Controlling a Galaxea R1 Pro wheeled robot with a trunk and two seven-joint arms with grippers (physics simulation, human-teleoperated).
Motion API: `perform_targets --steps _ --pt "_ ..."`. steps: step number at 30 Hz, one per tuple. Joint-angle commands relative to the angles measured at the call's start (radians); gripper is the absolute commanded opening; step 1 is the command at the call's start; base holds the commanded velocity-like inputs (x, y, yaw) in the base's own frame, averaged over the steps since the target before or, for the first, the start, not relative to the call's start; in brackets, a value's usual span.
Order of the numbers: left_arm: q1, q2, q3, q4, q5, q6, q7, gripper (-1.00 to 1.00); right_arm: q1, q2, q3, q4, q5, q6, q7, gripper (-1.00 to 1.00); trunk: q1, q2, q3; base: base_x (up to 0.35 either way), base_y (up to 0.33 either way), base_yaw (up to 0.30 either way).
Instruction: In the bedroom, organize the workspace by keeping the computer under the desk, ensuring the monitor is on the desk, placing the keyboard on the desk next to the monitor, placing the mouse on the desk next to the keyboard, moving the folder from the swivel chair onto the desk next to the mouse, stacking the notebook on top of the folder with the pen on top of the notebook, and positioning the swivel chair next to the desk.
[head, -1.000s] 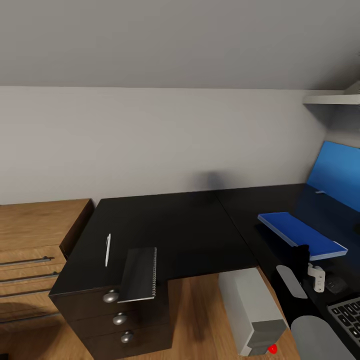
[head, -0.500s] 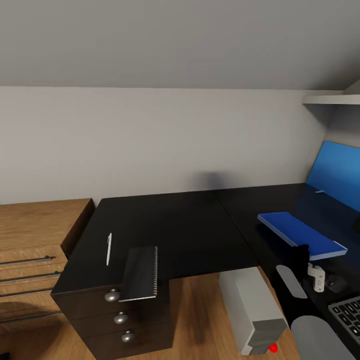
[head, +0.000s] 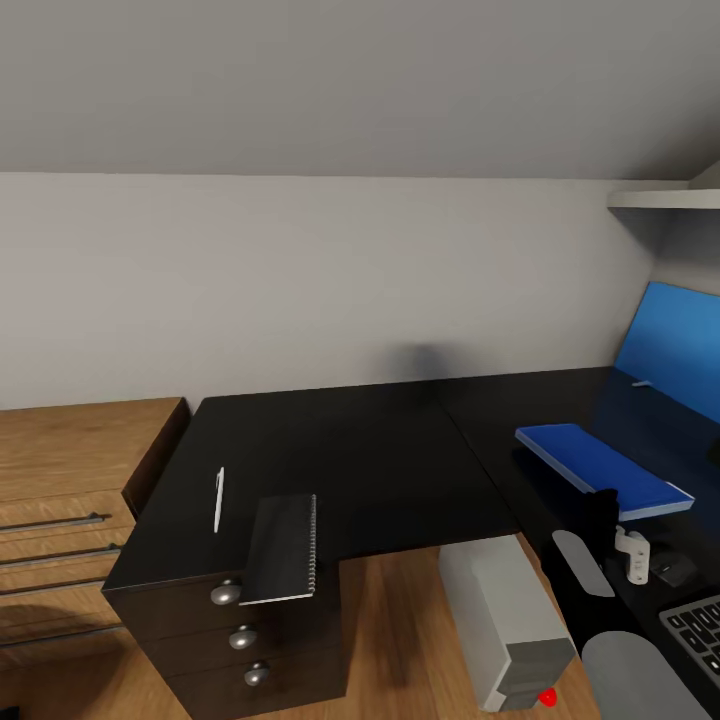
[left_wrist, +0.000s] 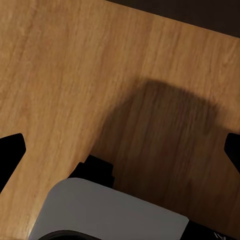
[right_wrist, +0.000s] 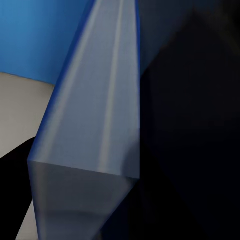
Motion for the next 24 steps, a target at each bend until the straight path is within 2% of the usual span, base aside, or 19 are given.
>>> perform_targets --steps 1,14,15,24 --pt "0.0 0.001 -0.008 0.0 0.006 -0.003 0.007 1.0 0.0 0.0 0.001 -0.001 0.003 -0.001 -0.008 -1.0 0.0 0.0 -0.001 0.0 0.0 0.0" --pt "0.0 -0.001 -0.008 0.0 0.006 -0.003 0.007 1.0 0.0 0.0 0.001 -0.002 0.003 -0.002 -0.008 -1.0 0.0 0.0 -0.001 0.0 0.0 0.0" --pt "0.0 -0.001 -0.008 0.0 0.006 -0.003 0.007 1.0 0.0 0.0 0.001 -0.002 0.003 -0.002 -0.008 1.0 0.0 0.0 -0.001 0.0 0.0 0.0" --pt "0.0 -0.001 -0.01 0.0 0.006 -0.003 0.005 1.0 0.0 0.0 0.001 -0.003 0.005 -0.005 -0.007 1.0 0.0 0.0 -0.001 -0.049 0.0 0.0"
